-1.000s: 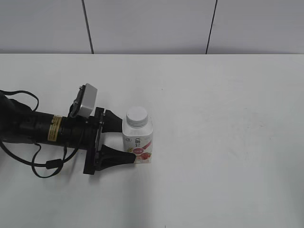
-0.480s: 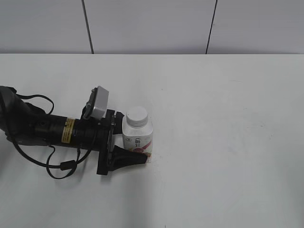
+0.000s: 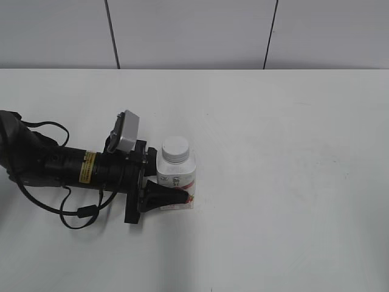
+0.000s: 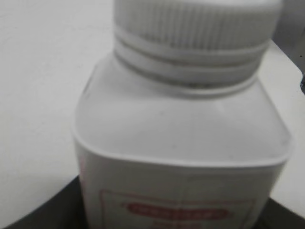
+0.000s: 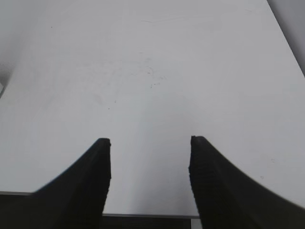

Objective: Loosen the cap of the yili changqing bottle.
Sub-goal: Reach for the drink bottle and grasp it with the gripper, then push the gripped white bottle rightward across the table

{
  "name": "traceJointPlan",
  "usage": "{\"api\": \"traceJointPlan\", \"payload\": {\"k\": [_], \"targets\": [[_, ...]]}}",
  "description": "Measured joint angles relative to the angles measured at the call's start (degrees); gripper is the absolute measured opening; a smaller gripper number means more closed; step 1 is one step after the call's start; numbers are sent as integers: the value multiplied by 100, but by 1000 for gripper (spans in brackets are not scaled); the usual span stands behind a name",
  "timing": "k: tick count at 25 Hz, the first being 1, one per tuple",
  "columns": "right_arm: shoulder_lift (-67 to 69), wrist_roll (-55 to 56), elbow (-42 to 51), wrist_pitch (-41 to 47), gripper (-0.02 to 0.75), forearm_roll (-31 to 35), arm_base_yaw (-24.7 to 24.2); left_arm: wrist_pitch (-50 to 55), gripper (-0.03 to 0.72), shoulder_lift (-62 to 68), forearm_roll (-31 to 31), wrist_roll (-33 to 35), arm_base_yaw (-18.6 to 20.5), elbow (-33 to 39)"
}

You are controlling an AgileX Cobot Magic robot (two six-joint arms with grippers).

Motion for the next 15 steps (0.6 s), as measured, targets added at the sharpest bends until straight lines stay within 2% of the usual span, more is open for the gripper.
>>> {"api": "traceJointPlan", "payload": {"k": [11,15], "targets": [[0,0,0,0,426,0,0,86,388,-48,-125,0,-247,-6],[0,0,0,0,426,0,0,114,386,-72,-126,0,-345,-212]]}}
